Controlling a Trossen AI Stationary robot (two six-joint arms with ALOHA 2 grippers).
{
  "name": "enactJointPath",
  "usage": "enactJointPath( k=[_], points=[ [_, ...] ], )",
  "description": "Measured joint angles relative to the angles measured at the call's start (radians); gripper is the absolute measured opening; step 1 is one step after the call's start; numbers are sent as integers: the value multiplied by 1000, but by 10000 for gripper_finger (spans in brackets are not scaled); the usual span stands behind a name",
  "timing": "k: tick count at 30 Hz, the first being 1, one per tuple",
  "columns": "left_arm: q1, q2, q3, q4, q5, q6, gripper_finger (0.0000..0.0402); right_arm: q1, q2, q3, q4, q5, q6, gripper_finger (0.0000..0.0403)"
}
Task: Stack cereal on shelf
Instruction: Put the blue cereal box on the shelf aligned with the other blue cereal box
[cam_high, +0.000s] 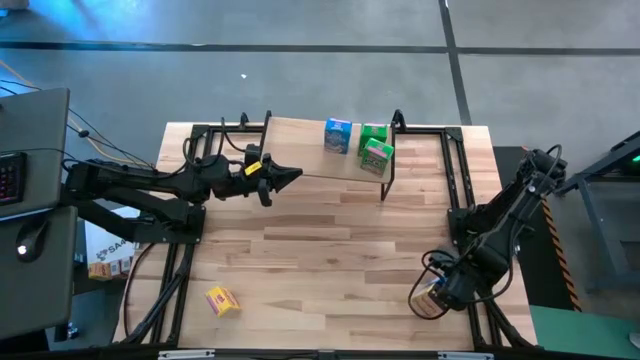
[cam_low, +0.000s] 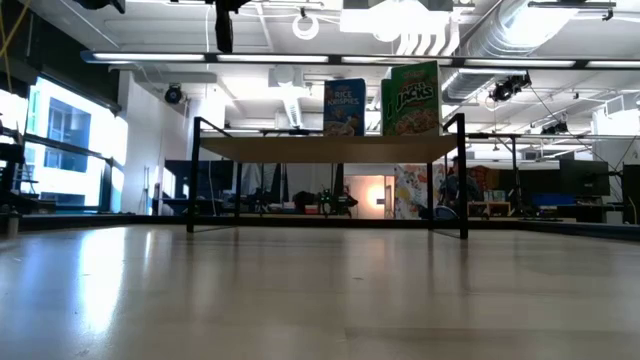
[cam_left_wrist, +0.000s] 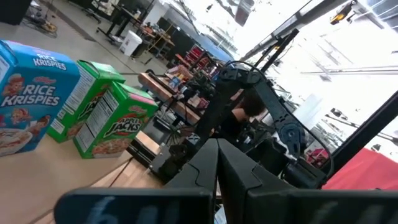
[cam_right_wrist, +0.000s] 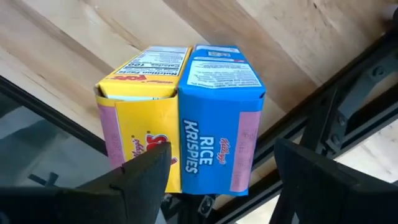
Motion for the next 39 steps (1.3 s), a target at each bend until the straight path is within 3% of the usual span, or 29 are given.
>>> enactJointPath(
  k=[16,39],
  points=[
    [21,0,0,0,-4,-2,0,0,-31,4,-49,17,-69,282],
    [25,1,1,-2,1,-9,0,5,-29,-39,27,40,-60,282]
  ],
)
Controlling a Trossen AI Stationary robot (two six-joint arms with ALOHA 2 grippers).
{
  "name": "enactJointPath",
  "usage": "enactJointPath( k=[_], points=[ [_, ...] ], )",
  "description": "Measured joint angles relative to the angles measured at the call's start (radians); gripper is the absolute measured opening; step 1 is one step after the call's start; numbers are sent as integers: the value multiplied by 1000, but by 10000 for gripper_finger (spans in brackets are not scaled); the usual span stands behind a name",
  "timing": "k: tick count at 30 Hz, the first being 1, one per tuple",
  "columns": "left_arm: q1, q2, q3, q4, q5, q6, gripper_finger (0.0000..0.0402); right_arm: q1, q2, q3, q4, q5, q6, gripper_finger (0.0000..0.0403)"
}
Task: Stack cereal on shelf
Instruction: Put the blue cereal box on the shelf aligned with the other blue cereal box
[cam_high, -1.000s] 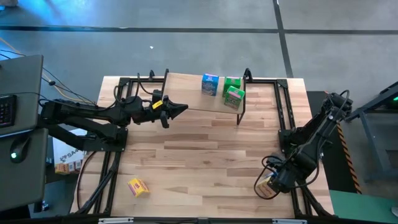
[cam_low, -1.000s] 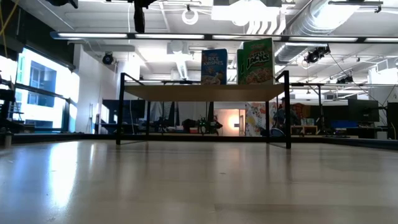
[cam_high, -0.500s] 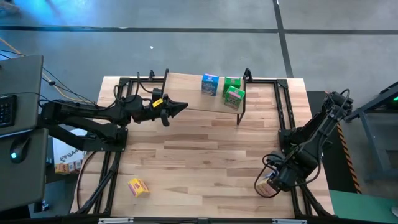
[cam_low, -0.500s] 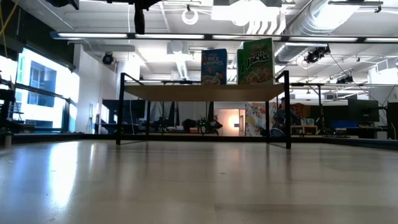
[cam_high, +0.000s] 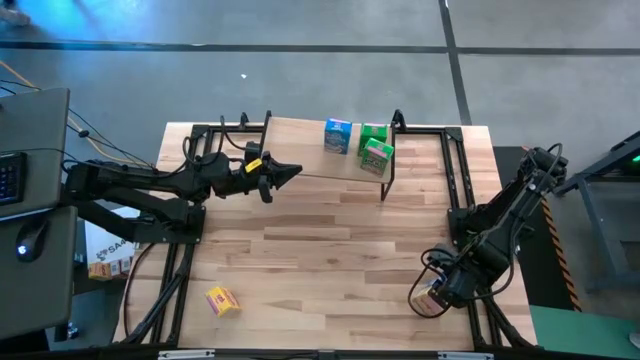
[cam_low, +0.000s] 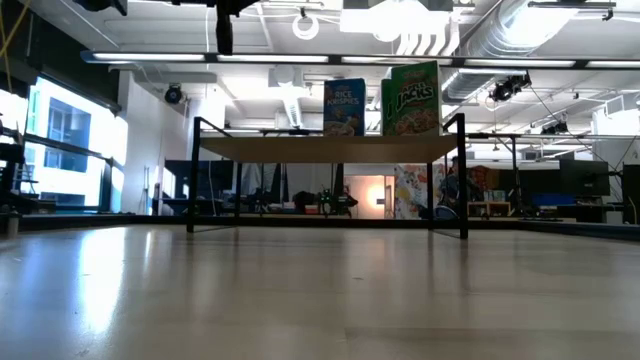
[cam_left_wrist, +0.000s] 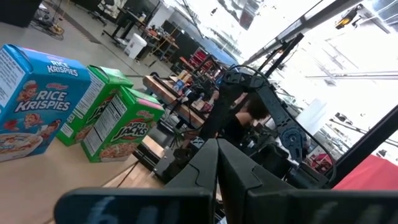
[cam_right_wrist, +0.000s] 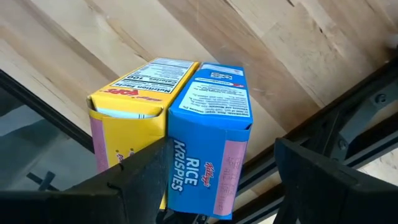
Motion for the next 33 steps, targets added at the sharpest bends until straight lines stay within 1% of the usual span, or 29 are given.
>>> enactJointPath(
  k=[5,12,19,24,33],
  points=[
    [0,0,0,0,-4,1,0,0,-1,0,-28,-4,-2,282],
    [0,0,0,0,-4,1,0,-1,0,-1,-22,39,1,282],
    [0,0,0,0,-4,1,0,0,0,-1,-26,19,21,282],
    [0,0,0,0,-5,1,0,0,-2,3,-19,39,17,282],
    [0,0,0,-2,-5,1,0,0,-3,4,-12,37,15,282]
  ],
)
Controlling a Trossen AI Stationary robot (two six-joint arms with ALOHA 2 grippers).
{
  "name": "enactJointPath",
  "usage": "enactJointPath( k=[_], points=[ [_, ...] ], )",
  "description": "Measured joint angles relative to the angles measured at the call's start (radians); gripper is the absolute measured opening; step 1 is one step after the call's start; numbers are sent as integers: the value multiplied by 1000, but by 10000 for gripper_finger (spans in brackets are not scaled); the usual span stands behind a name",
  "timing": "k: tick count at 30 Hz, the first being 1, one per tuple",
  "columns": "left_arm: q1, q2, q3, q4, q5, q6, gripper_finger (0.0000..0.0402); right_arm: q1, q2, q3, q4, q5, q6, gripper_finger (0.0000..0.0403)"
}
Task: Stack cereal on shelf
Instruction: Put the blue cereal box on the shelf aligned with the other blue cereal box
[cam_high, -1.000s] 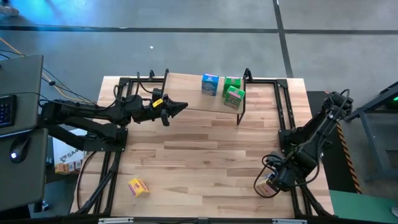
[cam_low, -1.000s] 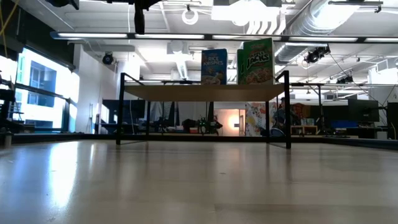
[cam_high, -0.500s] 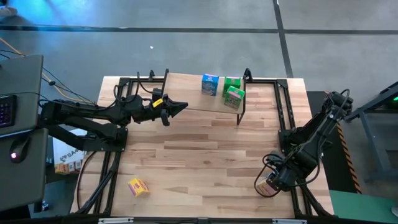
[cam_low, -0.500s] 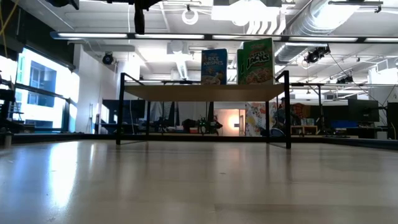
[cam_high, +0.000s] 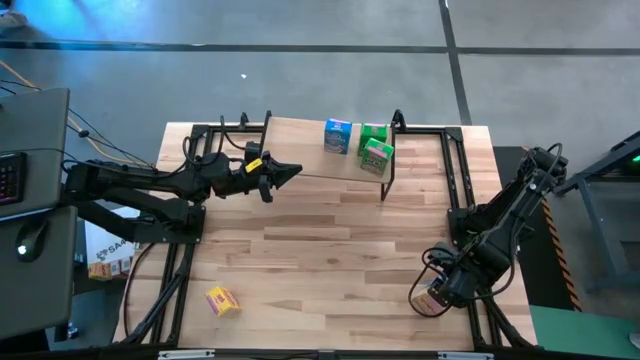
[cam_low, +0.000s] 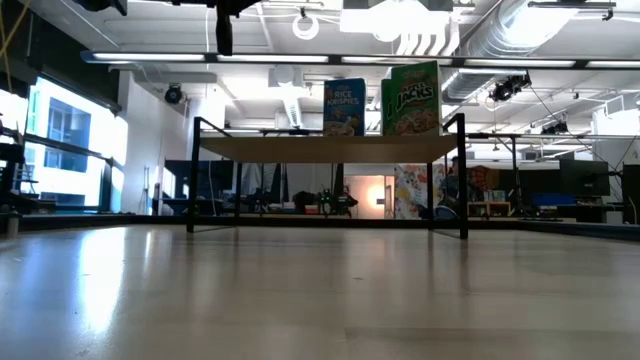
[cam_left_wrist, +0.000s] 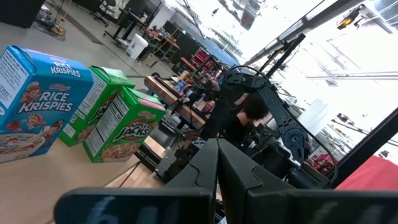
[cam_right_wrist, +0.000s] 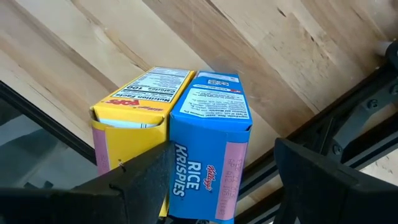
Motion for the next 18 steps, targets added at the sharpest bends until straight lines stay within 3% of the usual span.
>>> enactJointPath(
  k=[18],
  points=[
    [0,0,0,0,0,0,0,0,-56,1,-15,19,-25,282]
  ],
)
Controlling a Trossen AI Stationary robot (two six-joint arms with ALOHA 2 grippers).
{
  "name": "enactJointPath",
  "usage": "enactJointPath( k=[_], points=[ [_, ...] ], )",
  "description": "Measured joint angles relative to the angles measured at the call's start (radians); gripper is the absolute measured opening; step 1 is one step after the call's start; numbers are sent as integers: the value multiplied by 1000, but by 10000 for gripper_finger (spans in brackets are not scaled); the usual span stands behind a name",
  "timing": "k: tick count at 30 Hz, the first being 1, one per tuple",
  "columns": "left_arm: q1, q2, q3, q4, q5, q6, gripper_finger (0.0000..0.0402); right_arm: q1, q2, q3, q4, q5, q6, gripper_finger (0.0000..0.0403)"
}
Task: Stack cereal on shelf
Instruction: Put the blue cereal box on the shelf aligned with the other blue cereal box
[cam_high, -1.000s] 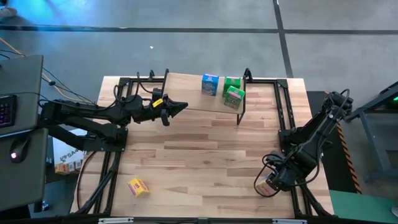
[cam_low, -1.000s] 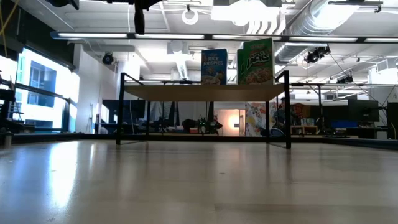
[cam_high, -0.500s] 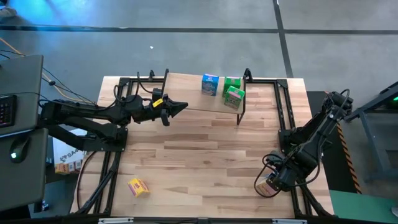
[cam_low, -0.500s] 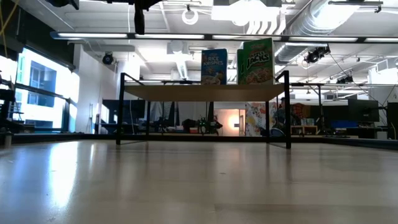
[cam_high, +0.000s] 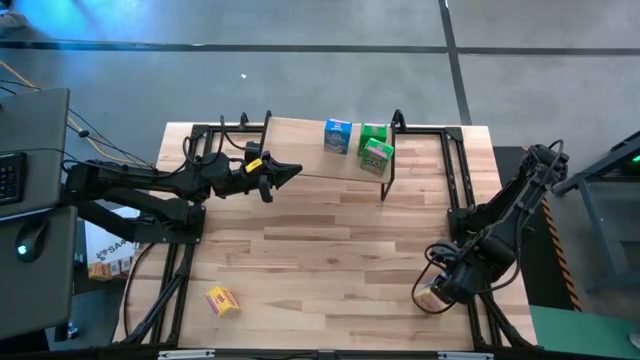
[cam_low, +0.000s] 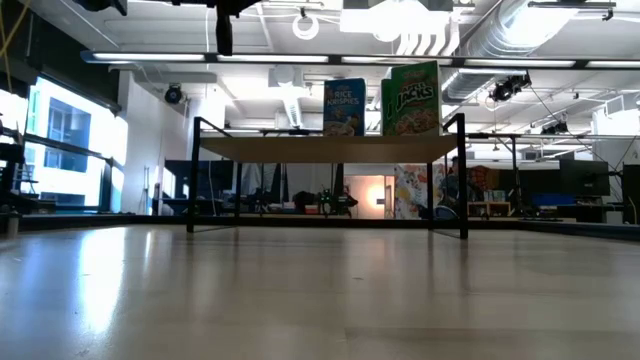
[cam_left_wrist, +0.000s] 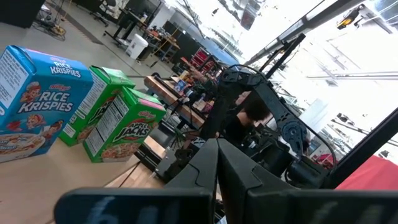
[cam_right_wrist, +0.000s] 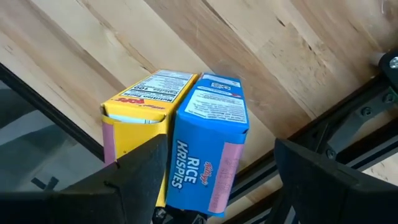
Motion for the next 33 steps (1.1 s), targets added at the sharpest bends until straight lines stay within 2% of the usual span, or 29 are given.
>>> enactJointPath(
  k=[7,22,33],
  points=[
    [0,0,0,0,0,0,0,22,-5,0,33,3,-8,282],
    [0,0,0,0,0,7,0,139,1,-28,58,37,238,282],
    [0,0,0,0,0,7,0,138,5,-37,55,39,240,282]
  ],
)
